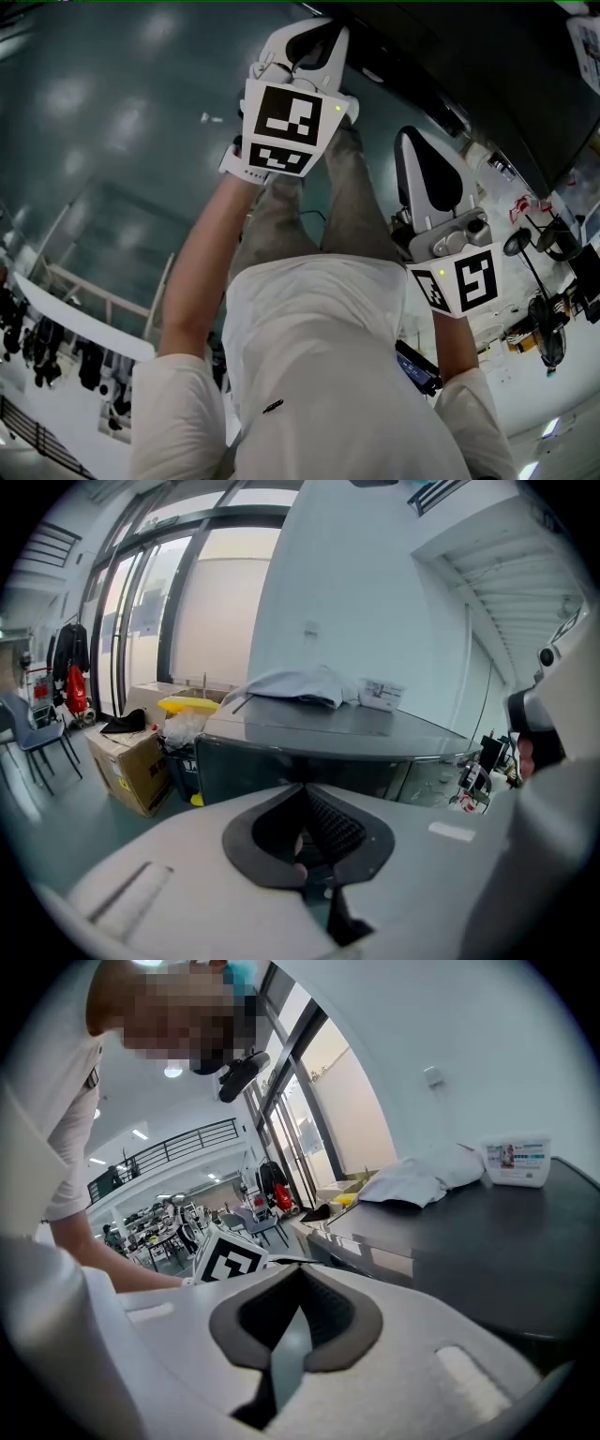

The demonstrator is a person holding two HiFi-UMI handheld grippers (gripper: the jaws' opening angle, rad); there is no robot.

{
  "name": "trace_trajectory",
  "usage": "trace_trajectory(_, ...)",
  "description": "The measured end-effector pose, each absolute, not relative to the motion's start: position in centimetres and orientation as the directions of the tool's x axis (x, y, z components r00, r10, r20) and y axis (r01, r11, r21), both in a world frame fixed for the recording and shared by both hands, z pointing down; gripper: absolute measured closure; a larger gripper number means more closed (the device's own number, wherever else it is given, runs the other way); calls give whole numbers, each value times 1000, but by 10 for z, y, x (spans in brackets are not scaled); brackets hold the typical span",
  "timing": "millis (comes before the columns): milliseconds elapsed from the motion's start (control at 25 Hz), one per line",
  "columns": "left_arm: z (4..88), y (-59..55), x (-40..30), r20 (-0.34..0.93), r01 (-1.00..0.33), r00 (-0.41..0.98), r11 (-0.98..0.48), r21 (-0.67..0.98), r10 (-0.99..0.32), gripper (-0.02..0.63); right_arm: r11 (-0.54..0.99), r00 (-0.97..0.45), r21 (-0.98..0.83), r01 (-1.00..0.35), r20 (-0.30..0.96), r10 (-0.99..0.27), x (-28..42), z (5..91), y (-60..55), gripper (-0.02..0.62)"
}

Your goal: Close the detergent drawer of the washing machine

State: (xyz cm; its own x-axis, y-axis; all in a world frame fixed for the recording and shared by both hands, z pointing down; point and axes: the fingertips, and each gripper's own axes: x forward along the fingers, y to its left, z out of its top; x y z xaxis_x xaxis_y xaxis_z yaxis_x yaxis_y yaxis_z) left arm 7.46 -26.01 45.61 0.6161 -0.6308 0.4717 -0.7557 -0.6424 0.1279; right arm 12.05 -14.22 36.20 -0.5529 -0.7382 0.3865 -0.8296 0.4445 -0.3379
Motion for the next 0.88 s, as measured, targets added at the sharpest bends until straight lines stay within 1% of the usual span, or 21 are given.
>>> trace_trajectory(280,436,-244,59,464,-748,621,-654,109,-632,588,467,-551,-298,-832,358,-753,111,344,-133,594)
trace_trajectory(600,409,-212,38,464,-765,618,-622,167,-635,588,490,-545,-238,-839,354,-760,106,322,-118,594)
trace_trajectory(880,374,-187,16,444,-776,605,-615,143,-661,588,501,-535,-189,-845,321,-782,105,295,-113,594)
